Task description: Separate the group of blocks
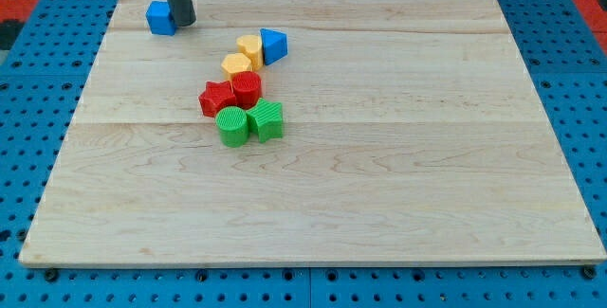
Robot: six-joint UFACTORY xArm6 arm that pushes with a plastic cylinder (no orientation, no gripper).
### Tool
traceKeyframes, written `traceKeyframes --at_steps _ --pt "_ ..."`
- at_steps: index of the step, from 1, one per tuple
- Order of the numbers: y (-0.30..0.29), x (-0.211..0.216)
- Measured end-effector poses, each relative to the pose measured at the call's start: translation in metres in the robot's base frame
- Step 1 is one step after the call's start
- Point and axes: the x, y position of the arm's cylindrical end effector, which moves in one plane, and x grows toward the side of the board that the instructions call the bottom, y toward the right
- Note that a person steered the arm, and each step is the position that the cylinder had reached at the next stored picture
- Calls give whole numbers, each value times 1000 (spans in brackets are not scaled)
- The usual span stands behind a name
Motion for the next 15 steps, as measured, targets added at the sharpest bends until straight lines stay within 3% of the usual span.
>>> traceKeyframes --at_steps 2,4,8,11,12,13,15 --pt "15 0" --pt "95 15" --pt "116 17" --pt "135 87" --pt "153 139" --pt "127 166" --pt "72 151"
